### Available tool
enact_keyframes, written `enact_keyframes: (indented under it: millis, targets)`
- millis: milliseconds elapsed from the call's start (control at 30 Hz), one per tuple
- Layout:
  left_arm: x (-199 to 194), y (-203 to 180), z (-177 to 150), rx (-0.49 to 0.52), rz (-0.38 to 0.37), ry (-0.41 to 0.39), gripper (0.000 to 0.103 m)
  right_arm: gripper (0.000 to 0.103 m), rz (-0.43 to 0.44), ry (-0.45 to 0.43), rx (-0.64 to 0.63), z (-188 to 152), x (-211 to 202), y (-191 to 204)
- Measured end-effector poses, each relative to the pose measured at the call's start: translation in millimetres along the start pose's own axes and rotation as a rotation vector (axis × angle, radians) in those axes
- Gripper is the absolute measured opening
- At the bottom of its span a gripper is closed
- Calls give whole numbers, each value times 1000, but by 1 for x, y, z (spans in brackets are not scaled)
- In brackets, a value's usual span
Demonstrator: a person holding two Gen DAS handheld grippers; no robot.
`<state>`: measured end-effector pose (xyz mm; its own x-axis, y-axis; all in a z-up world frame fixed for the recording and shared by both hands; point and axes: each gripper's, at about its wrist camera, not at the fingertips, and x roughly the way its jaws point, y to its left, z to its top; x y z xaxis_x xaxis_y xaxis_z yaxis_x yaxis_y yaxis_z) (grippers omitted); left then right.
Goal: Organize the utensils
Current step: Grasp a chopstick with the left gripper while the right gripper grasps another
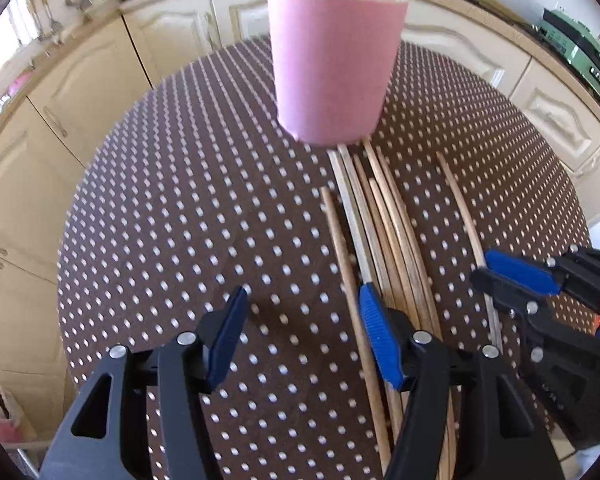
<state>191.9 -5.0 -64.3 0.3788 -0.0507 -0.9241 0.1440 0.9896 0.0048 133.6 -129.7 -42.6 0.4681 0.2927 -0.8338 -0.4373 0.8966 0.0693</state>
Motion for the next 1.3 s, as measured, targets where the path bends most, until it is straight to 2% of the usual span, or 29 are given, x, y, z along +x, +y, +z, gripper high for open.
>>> enact_keyframes:
  millis: [67, 200, 233, 267, 300, 433, 467, 600, 733, 933, 1000, 1067, 1100, 1300]
  targets:
    - [1, -1, 4, 9, 26, 15, 59, 14, 15, 7, 8, 1, 0, -3]
    - [2, -4, 12, 9, 25, 28, 59, 14, 28, 15, 18, 2, -1, -4]
    - [2, -3, 13, 6, 10, 12, 54, 14, 27, 14, 14, 1, -1, -3]
    - [1, -3, 11, 17, 17, -15, 41, 14, 23, 8, 0, 0, -1, -2]
    - [-1, -3, 7, 36, 19, -35, 38, 14, 19, 3, -12, -1, -2, -1]
    - [-6, -9, 0, 89, -4, -64, 10, 14, 36, 8, -6, -6, -5, -1]
    - [-7, -11, -1, 110, -3, -73, 9, 14, 45, 13, -5, -7, -6, -1]
    - [-10, -17, -12, 194, 0, -119, 8, 14, 68, 34, -66, -19, -15, 1]
    - [-17, -11, -25, 189, -47, -86, 7, 14, 94, 79, -98, -30, -24, 3]
    - [-21, 4, -37, 153, -42, -81, 8, 15, 53, 115, -77, -36, -30, 3]
    - [-22, 2, -38, 149, -24, -77, 10, 15, 33, 122, -68, -33, -28, 6]
    - [-22, 3, -37, 141, 20, -75, 26, 17, 19, 130, -44, -28, -27, 7]
    - [-22, 5, -37, 136, 34, -73, 30, 18, 17, 132, -37, -27, -26, 7]
    - [-22, 23, -35, 100, -25, -63, 32, 19, 1, 164, 37, -13, -19, 8]
